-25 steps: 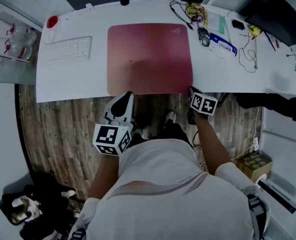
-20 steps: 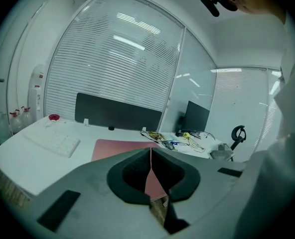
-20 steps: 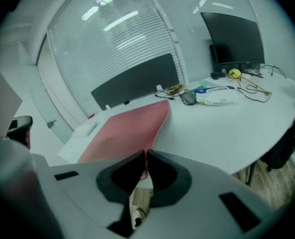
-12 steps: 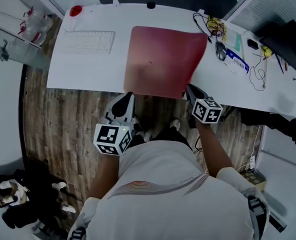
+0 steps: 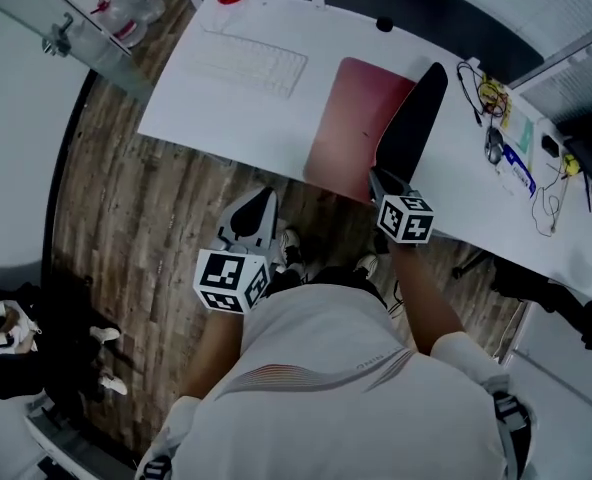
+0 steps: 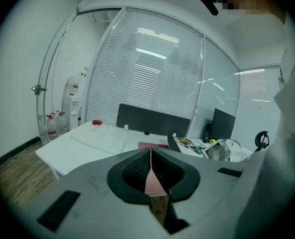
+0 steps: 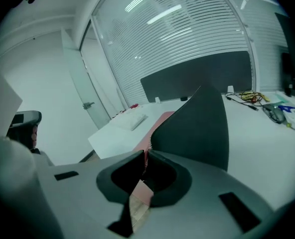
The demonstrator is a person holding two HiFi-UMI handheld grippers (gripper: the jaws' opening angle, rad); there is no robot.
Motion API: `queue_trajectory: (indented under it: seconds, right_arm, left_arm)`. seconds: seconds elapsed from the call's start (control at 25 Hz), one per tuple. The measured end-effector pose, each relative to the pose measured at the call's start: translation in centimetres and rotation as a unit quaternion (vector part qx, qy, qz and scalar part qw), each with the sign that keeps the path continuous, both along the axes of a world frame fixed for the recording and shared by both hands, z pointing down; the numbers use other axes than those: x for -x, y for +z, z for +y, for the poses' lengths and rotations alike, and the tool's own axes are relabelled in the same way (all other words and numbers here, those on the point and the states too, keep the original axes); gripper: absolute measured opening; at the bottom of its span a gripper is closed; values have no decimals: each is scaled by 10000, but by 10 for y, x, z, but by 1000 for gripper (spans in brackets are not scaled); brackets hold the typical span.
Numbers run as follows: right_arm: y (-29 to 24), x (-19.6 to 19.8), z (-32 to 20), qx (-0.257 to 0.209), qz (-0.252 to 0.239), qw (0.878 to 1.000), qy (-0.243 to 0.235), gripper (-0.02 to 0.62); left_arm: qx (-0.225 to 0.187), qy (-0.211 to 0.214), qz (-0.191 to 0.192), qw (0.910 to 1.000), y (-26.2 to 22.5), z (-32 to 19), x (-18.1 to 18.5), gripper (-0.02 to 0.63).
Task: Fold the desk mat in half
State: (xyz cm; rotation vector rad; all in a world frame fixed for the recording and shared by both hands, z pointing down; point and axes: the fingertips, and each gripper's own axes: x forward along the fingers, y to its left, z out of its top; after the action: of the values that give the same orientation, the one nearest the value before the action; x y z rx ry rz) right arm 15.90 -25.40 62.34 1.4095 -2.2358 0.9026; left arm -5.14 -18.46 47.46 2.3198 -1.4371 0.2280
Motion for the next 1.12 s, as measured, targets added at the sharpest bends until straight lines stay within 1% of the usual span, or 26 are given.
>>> queue_trajectory:
  seconds: [0.16,0.36,0.52,0.68,0.72,0.76,0.8,0.88,1.0,1.12]
  right_arm:
    - [28,41,-7,386,137,9987,-295,78]
    - [52,93,-8,794,194,9937,-771,78]
    - [63,127,-6,910,200,9895,-1106,80]
    - [64,138,-9,919,206,9897,-1082,87]
    - [58,138,-9,842,123,9904,-1087,88]
    - [48,137,-10,715,9,9913,-1103,107]
    - [34,135,-10,535,-104,9923,-1114,121]
    - [-3,121,-13,47,-266,9940,-1057,111]
    - [-70,77,-19,-787,-336,9935,-754,79]
    - [-136,20,-18,-1549,-219,9871,-329,52]
  left_arm:
    - [72,-234,-34,9997,5,6,32,20]
    - [141,-376,-66,9992,10,11,57,20]
    - [136,-452,-83,9988,11,12,70,20]
    - [119,-422,-47,9990,11,11,73,20]
    - [104,-386,-33,9992,10,10,71,20]
    - [84,-346,-18,9994,9,8,69,20]
    - [55,-303,-1,9995,7,5,67,20]
    - [-36,-198,42,9998,0,-3,59,20]
    - [-258,40,89,9996,-15,-19,37,20]
    - [-552,344,86,9978,-35,-36,5,20]
